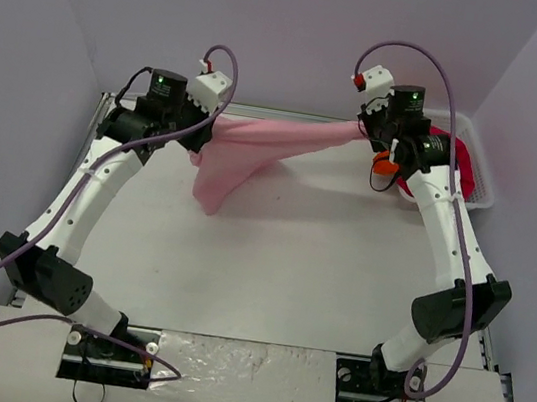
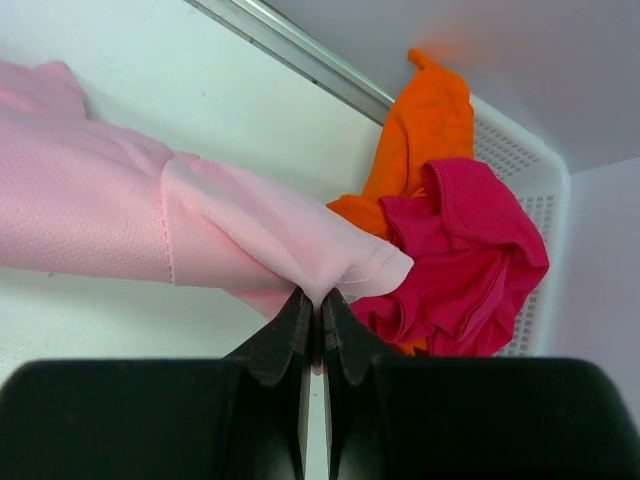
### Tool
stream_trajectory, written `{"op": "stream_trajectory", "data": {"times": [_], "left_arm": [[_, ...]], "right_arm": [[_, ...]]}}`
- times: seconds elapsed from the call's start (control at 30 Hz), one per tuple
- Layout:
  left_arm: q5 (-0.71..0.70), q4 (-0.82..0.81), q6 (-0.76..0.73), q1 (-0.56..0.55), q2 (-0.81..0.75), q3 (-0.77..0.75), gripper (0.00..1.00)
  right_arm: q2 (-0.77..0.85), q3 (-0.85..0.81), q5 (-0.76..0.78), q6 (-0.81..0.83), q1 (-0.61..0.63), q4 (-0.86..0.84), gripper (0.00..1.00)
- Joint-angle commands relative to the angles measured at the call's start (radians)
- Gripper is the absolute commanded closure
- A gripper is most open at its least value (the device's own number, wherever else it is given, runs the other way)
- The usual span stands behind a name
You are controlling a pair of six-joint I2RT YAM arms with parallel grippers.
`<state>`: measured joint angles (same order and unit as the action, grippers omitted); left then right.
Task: Fold and stack the t-shirts
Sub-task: Flatten out the tshirt
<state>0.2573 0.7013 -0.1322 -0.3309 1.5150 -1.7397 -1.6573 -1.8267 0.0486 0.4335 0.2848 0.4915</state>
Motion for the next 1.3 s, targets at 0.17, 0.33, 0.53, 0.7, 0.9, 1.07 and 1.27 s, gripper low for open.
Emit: {"op": "stream_trajectory", "data": {"times": [0.17,0.33,0.53,0.7,0.9,1.07,1.27], "left_arm": [[0.091,0.09,-0.11,0.001,-0.144,0.27,0.37],[0.22,0.144,-0.185,0.003,-0.193,0.304,0.17],[0.186,0.101,-0.141,0.001,-0.161,0.298,0.17],[0.171,0.064,-0.121,0.001,-0.084,0.304,0.18],[0.169,0.056,-0.119,0.001,-0.039,0.289,0.19],[0.12,0.018,-0.089,0.004,-0.035,0.304,0.21],[0.123,-0.037,0.02,0.094,-0.058,0.342,0.27]], "right_arm": [[0.116,0.182,-0.009,0.014,-0.01,0.01,1.0],[0.137,0.245,-0.035,0.013,-0.01,0.012,1.0],[0.136,0.297,-0.039,0.008,-0.009,0.013,1.0],[0.123,0.34,-0.026,0.005,-0.007,0.018,0.63],[0.116,0.316,0.001,-0.009,-0.009,0.015,0.21],[0.081,0.259,-0.261,0.019,0.01,0.048,0.24],[-0.074,0.202,-0.506,0.066,0.074,0.101,0.25]]}}
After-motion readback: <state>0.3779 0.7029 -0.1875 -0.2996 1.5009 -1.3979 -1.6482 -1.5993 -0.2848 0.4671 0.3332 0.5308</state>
